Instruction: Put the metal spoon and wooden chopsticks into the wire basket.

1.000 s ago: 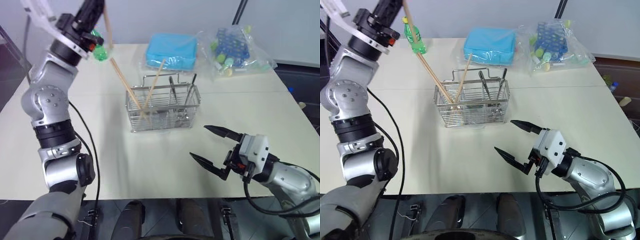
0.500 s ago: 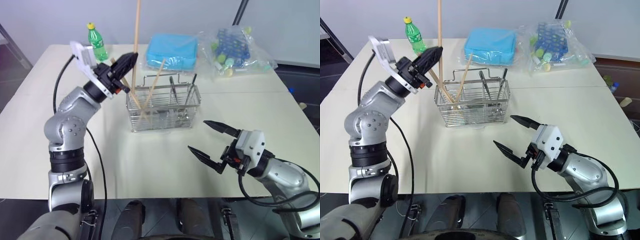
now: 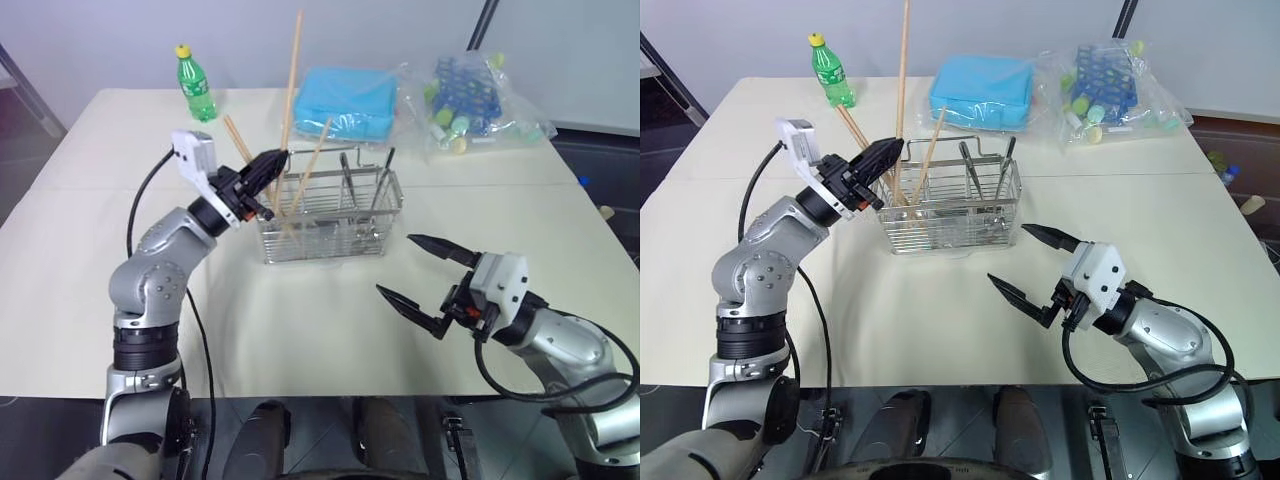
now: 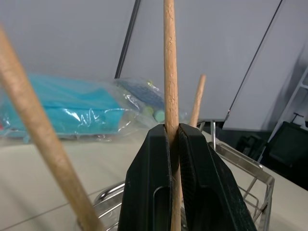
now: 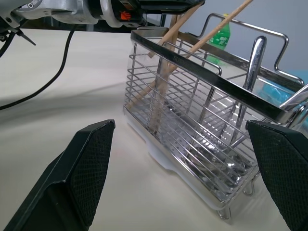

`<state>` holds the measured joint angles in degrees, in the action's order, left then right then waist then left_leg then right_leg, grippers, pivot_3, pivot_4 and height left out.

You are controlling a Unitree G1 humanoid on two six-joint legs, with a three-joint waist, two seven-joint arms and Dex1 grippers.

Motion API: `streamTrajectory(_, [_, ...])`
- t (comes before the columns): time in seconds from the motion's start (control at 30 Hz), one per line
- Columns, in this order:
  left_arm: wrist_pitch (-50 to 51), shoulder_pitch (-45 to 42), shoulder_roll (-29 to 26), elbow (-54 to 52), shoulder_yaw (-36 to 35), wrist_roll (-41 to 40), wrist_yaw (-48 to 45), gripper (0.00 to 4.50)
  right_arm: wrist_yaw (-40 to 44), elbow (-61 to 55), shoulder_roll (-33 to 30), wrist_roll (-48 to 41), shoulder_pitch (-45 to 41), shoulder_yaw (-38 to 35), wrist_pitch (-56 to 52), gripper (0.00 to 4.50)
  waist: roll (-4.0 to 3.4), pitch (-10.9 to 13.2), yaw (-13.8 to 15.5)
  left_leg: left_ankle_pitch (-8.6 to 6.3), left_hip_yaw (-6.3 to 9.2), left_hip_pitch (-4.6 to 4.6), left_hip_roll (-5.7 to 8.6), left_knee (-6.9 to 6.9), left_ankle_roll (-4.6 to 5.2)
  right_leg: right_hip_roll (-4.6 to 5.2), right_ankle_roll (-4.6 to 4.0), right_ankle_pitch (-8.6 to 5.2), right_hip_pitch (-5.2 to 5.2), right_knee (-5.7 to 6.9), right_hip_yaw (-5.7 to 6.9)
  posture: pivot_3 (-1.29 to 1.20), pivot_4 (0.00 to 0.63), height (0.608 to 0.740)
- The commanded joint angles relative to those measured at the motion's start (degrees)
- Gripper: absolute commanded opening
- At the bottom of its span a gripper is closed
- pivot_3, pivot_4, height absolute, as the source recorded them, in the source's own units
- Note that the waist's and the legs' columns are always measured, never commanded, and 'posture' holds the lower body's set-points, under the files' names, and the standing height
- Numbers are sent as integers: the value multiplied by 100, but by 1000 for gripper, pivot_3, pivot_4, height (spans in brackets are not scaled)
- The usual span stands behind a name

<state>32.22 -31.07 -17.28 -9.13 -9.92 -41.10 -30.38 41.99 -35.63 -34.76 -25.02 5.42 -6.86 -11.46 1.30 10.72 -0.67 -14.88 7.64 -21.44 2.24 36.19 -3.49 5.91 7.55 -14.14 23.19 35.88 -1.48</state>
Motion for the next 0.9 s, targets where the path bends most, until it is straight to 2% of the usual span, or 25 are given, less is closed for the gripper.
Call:
streamTrajectory(0.03, [-72, 50, 19, -270, 16, -12, 13, 1156, 0, -70, 14, -35, -62, -50, 98, 4500, 0, 0, -4, 0, 0, 0, 0, 0, 0, 0, 0, 0, 0, 0, 0, 0, 150, 740])
streamTrajectory(0.23, [-50, 47, 24, -355, 13, -33, 64, 4143, 11, -55, 3, -39, -65, -52, 86, 4500, 0, 0, 6, 0, 0, 0, 0, 1, 0, 0, 0, 0, -1, -1, 0, 0, 150, 740])
streamTrajectory(0.27, [-50, 41, 19, -374, 9, -35, 74, 4465, 17, -50, 1, -39, -60, -56, 89, 4500, 0, 0, 5, 0, 0, -1, 0, 1, 0, 0, 0, 0, -1, -1, 0, 0, 150, 740])
streamTrajectory(0.47, [-74, -232, -2, -371, -198, -163, 191, 4465, 17, 5, 9, -15, -72, -31, 96, 4500, 0, 0, 4, 0, 0, 0, 0, 0, 0, 0, 0, 0, -1, -1, 0, 0, 150, 740])
streamTrajectory(0.7, [236, -1118, -69, -429, -676, -778, 825, 4465, -7, 276, 28, 41, -215, -62, 134, 4500, 1, 0, -4, 0, 0, -1, 0, -1, 0, 0, 0, 0, -1, -4, 0, 0, 150, 740])
streamTrajectory(0.9, [245, -1400, -567, -568, -935, -700, 1231, 4465, -112, 729, 123, 119, -387, -131, 189, 4500, 0, 1, -24, 0, 0, 1, 0, -2, 0, -1, 1, 0, 1, -3, 0, 0, 150, 740])
